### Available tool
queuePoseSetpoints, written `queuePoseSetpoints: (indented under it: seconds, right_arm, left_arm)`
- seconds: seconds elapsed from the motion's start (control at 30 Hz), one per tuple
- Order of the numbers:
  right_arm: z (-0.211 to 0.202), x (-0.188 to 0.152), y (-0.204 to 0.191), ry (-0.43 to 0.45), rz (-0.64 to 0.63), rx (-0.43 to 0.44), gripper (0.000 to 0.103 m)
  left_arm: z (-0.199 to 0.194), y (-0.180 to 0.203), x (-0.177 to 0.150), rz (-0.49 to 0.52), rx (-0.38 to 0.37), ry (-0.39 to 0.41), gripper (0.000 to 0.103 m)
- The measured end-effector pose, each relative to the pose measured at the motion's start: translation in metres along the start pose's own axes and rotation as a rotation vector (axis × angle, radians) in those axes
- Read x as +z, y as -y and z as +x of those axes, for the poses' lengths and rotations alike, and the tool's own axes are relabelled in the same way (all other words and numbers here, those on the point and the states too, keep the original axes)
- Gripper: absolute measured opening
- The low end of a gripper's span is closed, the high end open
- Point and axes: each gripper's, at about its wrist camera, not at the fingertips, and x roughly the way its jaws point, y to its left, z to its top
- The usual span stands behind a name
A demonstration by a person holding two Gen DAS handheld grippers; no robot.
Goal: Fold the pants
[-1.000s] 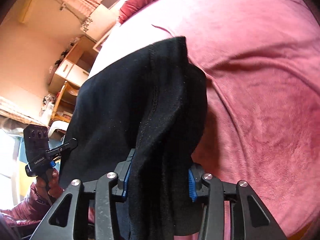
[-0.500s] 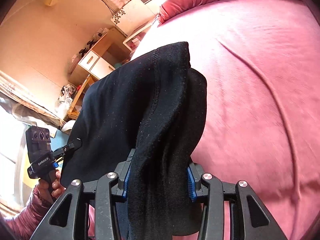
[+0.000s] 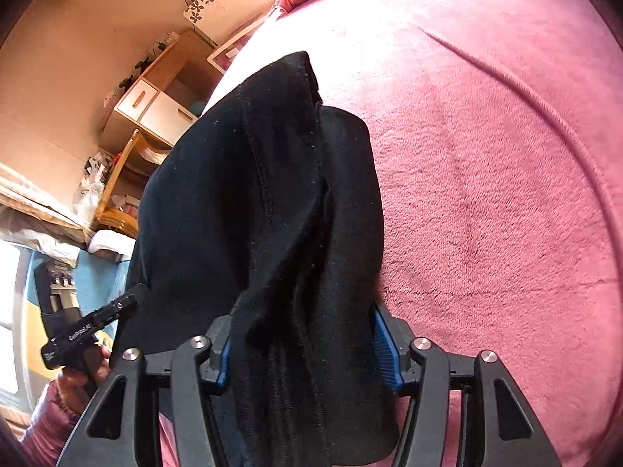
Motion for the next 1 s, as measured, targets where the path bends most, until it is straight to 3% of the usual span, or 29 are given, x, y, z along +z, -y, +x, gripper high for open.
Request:
queuePoseSetpoints:
  seconds: [0.17, 0.47, 0.67, 1.0]
  right_arm:
    - [-0.013, -0.003, -0.025, 0.047, -0.055, -0.111, 0.064]
    - [-0.054, -0.030, -0.055, 0.200, -0.133, -0.284, 0.064]
    - [-0.074, -0.050, -0.069, 0.257, -0.155, -0.329, 0.064]
    - [-0.073, -0.085, -0.096, 0.286, -0.173, -0.358, 0.065]
  left_arm:
    - [-0.015, 0.021, -0.007, 0.023, 0.127, 0.074, 0.058]
    - [-0.049, 0.029, -0.032, 0.029, 0.203, 0.207, 0.058]
    - [-0.068, 0.042, -0.047, 0.048, 0.224, 0.253, 0.059]
    - [-0.095, 0.056, -0.072, 0.063, 0.257, 0.304, 0.065]
